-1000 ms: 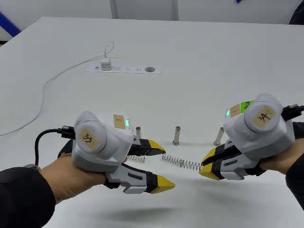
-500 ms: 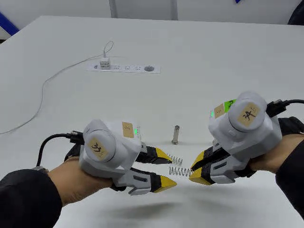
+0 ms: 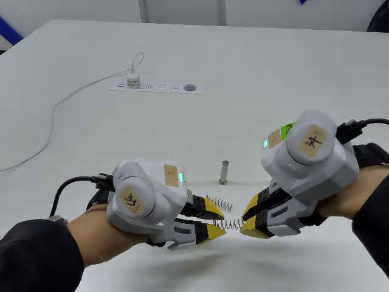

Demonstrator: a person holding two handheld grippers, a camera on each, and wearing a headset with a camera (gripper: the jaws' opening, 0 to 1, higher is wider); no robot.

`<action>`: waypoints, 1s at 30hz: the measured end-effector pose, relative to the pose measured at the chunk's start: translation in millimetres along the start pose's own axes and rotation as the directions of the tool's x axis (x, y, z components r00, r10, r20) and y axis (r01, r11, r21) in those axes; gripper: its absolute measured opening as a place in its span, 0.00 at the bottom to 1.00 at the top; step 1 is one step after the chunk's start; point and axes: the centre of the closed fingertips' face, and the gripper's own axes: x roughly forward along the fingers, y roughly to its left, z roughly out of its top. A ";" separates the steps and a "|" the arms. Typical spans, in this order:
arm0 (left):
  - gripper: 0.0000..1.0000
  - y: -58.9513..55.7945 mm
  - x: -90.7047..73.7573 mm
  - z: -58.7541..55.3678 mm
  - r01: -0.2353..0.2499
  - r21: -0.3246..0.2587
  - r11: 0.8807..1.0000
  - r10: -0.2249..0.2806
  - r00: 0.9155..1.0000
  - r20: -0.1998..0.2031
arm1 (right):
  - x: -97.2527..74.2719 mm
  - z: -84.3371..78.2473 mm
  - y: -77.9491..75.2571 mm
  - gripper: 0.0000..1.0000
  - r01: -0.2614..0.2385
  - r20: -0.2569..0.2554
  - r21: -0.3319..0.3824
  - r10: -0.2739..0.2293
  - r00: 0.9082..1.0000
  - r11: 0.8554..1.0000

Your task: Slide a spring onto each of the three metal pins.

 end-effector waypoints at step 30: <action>0.12 0.4 3.1 10.8 -0.007 -0.030 1.000 0.008 0.999 0.041 | -13.0 52.3 1.3 0.11 0.045 0.181 -0.043 -0.036 0.983 0.998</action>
